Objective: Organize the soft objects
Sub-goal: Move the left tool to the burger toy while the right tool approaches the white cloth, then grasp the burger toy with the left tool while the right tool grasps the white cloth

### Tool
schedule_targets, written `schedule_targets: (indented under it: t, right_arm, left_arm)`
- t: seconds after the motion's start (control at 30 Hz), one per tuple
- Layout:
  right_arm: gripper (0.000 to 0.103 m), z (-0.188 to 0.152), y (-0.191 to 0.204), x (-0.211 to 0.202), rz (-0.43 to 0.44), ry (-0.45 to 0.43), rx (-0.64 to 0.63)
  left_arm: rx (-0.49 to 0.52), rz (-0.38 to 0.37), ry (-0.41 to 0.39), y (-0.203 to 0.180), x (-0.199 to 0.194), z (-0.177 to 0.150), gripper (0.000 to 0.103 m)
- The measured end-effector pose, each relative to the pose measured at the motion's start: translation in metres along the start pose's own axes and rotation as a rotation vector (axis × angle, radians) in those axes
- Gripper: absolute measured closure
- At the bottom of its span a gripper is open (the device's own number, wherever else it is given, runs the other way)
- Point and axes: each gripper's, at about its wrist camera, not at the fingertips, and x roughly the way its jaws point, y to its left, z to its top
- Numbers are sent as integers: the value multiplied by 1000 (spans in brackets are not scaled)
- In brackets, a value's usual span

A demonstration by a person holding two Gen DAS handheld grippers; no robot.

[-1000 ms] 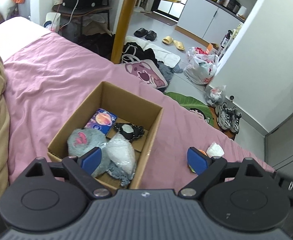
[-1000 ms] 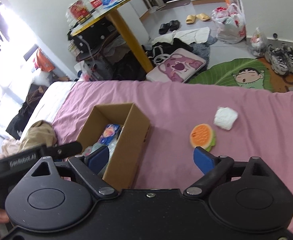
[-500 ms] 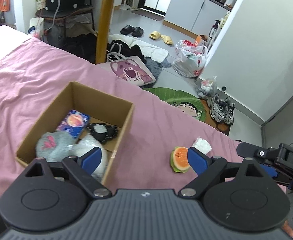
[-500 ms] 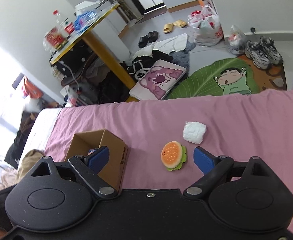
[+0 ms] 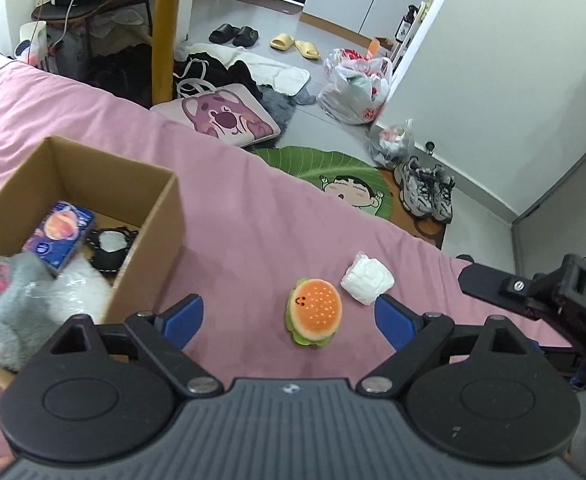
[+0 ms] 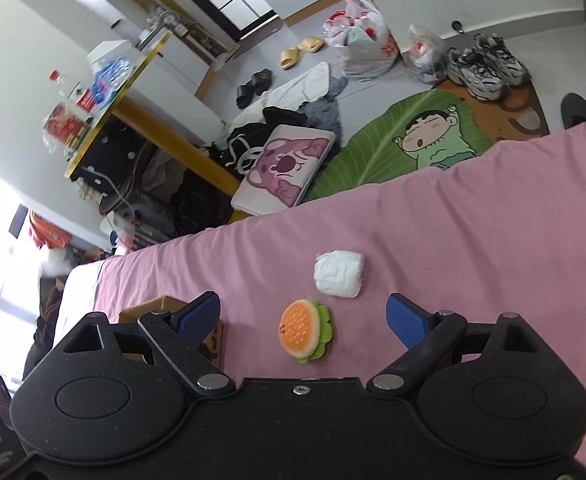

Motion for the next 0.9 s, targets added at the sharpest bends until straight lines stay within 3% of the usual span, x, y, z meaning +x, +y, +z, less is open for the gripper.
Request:
schedule_targets:
  t: [0.77, 0.83, 0.9]
  right_arm:
    - [20, 9, -31, 52, 8, 43, 105]
    - [22, 8, -32, 56, 10, 40, 115]
    - [25, 7, -32, 61, 10, 39, 114]
  left_arm:
    - [19, -28, 81, -10, 97, -10, 15]
    - [5, -24, 91, -6, 103, -12, 20]
    - [0, -23, 104, -2, 107, -13, 39]
